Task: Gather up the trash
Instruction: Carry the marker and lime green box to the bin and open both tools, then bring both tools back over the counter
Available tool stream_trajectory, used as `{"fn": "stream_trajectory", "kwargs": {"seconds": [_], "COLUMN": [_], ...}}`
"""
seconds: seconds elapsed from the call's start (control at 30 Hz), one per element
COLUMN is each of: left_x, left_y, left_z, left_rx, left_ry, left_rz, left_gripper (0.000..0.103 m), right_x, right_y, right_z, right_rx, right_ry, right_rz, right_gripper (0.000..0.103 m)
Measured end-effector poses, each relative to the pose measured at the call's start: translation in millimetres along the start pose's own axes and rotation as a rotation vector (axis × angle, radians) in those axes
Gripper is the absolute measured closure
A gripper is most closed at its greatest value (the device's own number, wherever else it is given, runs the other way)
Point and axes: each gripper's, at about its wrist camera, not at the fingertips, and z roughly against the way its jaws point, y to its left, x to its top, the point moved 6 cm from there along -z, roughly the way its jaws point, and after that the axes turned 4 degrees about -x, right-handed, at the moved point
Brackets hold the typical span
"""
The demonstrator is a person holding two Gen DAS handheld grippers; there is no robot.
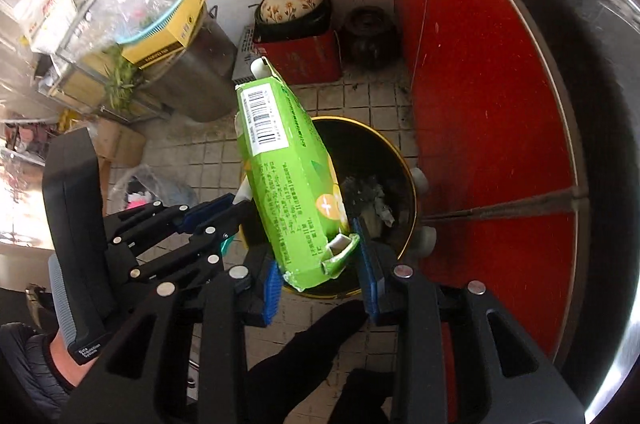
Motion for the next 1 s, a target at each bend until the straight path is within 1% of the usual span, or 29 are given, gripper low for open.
{"fn": "stream_trajectory", "kwargs": {"seconds": [0.03,0.07,0.1,0.13,0.17,0.2,0.27,0.3,0.37,0.43,0.47,0.6,0.67,0.73,0.8,0.83,0.87,0.9,1.0], "left_x": [1,1,2,3,3,3,4,2,0,-1,-1,-4,-3,2,6,10,14,19,33], "left_y": [0,0,0,1,2,3,2,3,4,3,3,-1,-7,-18,-29,-41,-53,-68,-112], "left_z": [-4,-6,-7,-9,-9,-6,-7,-8,-6,0,3,22,37,54,69,79,89,100,126], "left_rx": [-0.002,-0.009,-0.014,-0.02,-0.016,-0.008,-0.014,-0.006,0.006,0.019,0.026,0.041,0.054,0.088,0.096,0.106,0.106,0.097,0.068], "left_ry": [0.002,-0.001,0.0,0.001,-0.009,-0.028,-0.025,-0.016,-0.01,-0.02,-0.027,-0.033,-0.047,-0.065,-0.078,-0.085,-0.093,-0.101,-0.13], "left_rz": [0.001,0.005,0.011,0.022,0.032,0.04,0.045,0.047,0.045,0.043,0.047,0.07,0.056,0.013,-0.033,-0.075,-0.115,-0.161,-0.284], "left_gripper": [0.09,0.086,0.071,0.041,0.027,0.02,0.02,0.02,0.019,0.014,0.014,0.014,0.013,0.012,0.012,0.012,0.012,0.012,0.011], "right_x": [1,3,4,6,8,7,7,7,6,7,7,4,2,-2,-8,-11,-18,-22,-50], "right_y": [-2,-3,-2,-1,-1,-1,0,-1,-1,2,3,2,0,-8,-18,-24,-36,-42,-82], "right_z": [-1,-3,-3,-1,2,7,12,14,21,26,31,64,83,112,141,154,176,187,240], "right_rx": [-0.015,-0.02,-0.02,-0.026,-0.039,-0.037,-0.025,-0.021,-0.013,0.003,0.007,0.024,0.032,0.028,0.01,-0.003,-0.028,-0.043,-0.12], "right_ry": [0.0,0.0,0.003,-0.008,-0.028,-0.037,-0.043,-0.05,-0.061,-0.066,-0.07,-0.111,-0.134,-0.173,-0.215,-0.232,-0.262,-0.276,-0.333], "right_rz": [0.016,0.027,0.034,0.042,0.052,0.062,0.072,0.07,0.072,0.076,0.075,0.056,0.039,0.013,-0.013,-0.025,-0.052,-0.071,-0.175], "right_gripper": [0.068,0.061,0.052,0.035,0.028,0.028,0.028,0.028,0.024,0.024,0.023,0.019,0.019,0.019,0.018,0.016,0.015,0.015,0.015]}}
